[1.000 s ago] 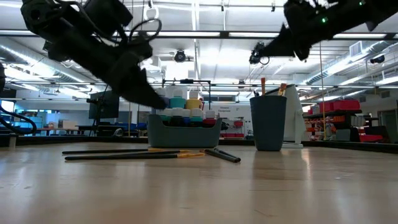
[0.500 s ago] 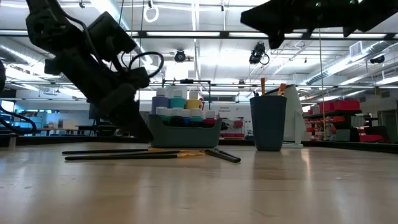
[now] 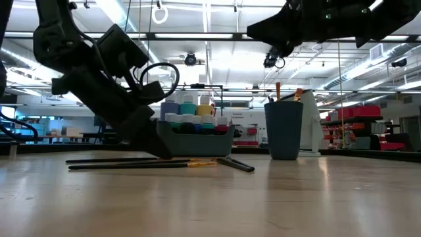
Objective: Pick & Place Paint Supplies
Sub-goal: Put the gold paint brush into the blue cup
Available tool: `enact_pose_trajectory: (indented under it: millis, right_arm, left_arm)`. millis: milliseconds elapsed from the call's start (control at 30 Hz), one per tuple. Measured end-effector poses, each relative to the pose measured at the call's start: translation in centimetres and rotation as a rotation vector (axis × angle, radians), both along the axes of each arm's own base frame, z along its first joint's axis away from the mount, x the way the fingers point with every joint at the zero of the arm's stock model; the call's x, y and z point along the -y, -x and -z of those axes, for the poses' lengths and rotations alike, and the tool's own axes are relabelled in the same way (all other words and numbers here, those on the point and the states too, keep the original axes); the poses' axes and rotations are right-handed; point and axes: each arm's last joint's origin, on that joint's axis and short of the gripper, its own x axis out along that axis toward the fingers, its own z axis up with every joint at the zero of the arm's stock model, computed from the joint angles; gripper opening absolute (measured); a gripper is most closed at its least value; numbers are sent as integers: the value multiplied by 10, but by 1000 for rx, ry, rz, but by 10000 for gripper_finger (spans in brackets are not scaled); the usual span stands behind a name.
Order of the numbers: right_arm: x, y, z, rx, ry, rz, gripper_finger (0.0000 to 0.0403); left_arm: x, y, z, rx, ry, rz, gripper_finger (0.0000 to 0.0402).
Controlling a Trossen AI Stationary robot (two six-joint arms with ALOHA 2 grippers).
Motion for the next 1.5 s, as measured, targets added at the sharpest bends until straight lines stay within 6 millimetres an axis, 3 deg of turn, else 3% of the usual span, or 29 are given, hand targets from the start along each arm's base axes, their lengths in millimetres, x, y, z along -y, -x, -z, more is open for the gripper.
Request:
enact_pose_trajectory:
  millis: [200, 400, 633, 800, 933, 1200, 1333, 1500]
  right_arm:
    - [0, 0, -4, 37, 1, -1, 78]
    - [0, 0, -6, 61, -19, -1, 78]
    - [0, 0, -8, 80, -24, -1, 78]
    - [0, 0, -8, 87, -56, -2, 78]
    - [0, 0, -9, 94, -73, -3, 78]
    - [-2, -8, -6, 149, -73, -8, 78]
    - [-5, -22, 1, 185, -59, -31, 89]
    - [-7, -57, 4, 168, -48, -44, 124]
  left_arm:
    - [-1, -1, 6, -14, -18, -24, 112]
    - [-1, 0, 6, -11, -17, -45, 15]
    - [3, -6, 0, 113, 10, -39, 5]
    - [5, -15, -32, 348, 58, 23, 4]
    - [5, -15, -71, 545, 40, 88, 3]
    - [2, 7, -145, 897, -71, 235, 2]
    - [2, 17, -165, 992, -149, 259, 1]
    - [2, 21, -173, 1021, -180, 297, 1]
